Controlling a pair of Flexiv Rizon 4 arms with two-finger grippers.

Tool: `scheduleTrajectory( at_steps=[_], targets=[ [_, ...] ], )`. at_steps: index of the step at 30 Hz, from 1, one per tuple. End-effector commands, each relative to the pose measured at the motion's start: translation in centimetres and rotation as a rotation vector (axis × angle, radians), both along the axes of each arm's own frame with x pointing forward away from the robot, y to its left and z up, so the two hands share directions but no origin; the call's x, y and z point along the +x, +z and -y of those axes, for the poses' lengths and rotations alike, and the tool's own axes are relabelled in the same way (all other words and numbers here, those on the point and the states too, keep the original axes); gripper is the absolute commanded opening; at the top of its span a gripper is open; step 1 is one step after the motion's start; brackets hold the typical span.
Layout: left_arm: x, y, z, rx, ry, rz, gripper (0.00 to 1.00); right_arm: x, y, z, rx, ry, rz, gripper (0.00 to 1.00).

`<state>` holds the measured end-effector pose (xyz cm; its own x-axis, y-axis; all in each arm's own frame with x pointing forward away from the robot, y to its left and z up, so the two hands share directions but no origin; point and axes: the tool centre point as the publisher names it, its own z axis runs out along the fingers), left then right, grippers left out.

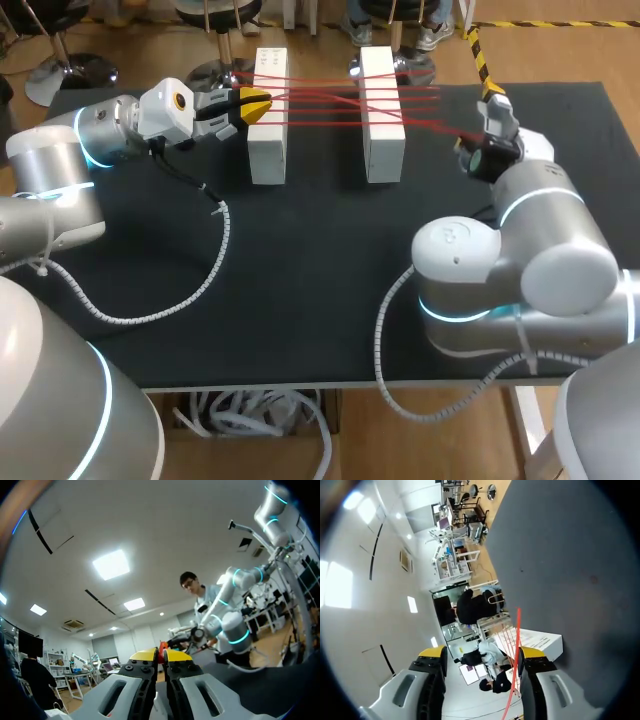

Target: Grab the tape and strap the tape.

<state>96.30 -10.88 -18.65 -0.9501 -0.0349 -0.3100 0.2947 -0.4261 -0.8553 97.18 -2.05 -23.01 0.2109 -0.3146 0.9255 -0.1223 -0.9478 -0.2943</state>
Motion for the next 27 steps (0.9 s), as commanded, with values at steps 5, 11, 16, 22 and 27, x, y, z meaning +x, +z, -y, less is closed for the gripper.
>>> scheduleTrajectory(
  at_steps=[5,11,16,22,27],
  targets=[
    [0.0,-0.1,0.0,-0.002,-0.001,0.001,0.00,0.0,0.0,-0.3,-0.001,0.014,-0.012,0.61],
    [0.0,-0.1,0.0,-0.002,-0.001,0.001,0.00,0.0,0.6,-1.0,0.002,0.022,-0.001,0.59],
    [0.0,-0.1,0.0,-0.002,-0.001,0.001,0.00,0.0,0.4,-1.6,0.005,0.037,0.002,0.58],
    [0.0,-0.1,0.0,-0.002,-0.001,0.001,0.00,-0.4,0.3,-1.8,0.002,0.048,-0.001,0.56],
    [0.0,-0.1,0.0,-0.002,-0.001,0.001,0.00,-0.4,0.3,-1.8,0.004,0.050,-0.006,0.41]
  ],
)
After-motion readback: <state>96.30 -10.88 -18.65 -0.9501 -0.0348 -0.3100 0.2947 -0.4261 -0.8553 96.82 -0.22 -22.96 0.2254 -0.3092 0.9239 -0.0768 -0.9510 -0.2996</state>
